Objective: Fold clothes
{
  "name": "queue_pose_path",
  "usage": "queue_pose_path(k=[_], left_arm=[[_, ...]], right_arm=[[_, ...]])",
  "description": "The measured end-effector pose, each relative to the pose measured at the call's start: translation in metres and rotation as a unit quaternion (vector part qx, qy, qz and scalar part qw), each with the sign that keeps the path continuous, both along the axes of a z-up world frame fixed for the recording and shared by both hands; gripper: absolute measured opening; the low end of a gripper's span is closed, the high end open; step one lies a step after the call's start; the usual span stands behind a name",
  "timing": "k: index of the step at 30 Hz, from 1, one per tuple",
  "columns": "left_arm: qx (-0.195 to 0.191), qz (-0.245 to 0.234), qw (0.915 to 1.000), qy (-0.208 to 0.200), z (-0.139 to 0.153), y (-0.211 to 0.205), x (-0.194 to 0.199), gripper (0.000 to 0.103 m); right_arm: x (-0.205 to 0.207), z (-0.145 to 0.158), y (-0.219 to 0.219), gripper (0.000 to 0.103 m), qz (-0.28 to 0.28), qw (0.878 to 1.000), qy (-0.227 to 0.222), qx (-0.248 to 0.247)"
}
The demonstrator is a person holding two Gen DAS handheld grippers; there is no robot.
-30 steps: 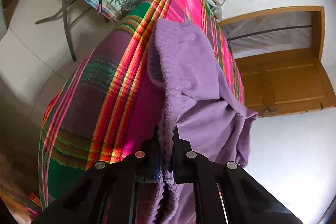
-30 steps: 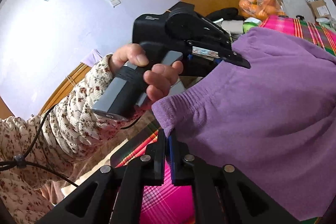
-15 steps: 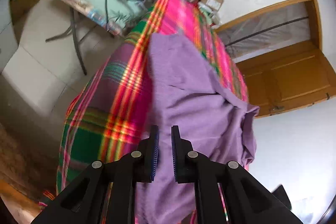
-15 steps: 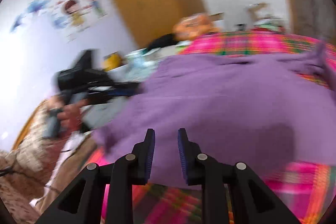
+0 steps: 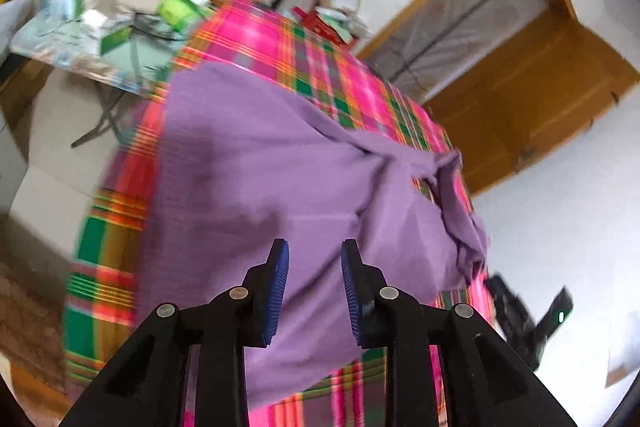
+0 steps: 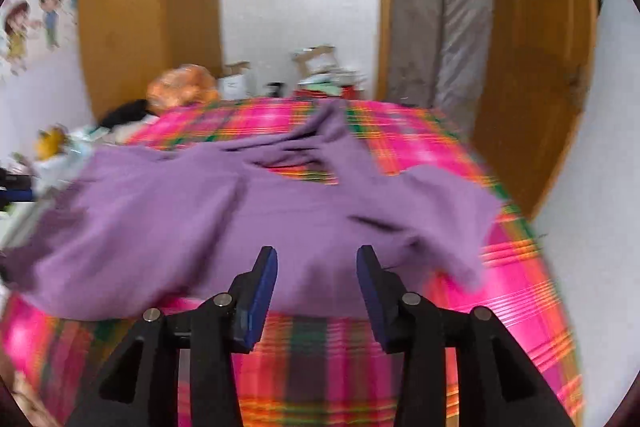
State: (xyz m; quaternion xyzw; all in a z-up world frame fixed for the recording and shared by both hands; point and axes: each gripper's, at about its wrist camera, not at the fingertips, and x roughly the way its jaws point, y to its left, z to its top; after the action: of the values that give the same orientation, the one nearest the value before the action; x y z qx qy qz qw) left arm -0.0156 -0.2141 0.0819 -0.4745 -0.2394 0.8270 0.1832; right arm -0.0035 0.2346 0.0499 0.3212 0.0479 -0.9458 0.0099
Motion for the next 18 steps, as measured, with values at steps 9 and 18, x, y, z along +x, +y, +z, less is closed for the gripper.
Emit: queue_pose_path(k=[9,18], left_arm=[[0.015,-0.094,0.9946,-0.04,-0.031,0.098,-0.021,0.035],[0.016,-0.122,0.9903,-0.064,-0.059,0.137,-0.04,0.035]], right_arm=[[-0.055,-0.027,0.025,0.044,0.005,0.996,-0.044,0.072],[-0.098,-0.032,0.06,0.015,-0.011,0.996,-0.063,0.064]])
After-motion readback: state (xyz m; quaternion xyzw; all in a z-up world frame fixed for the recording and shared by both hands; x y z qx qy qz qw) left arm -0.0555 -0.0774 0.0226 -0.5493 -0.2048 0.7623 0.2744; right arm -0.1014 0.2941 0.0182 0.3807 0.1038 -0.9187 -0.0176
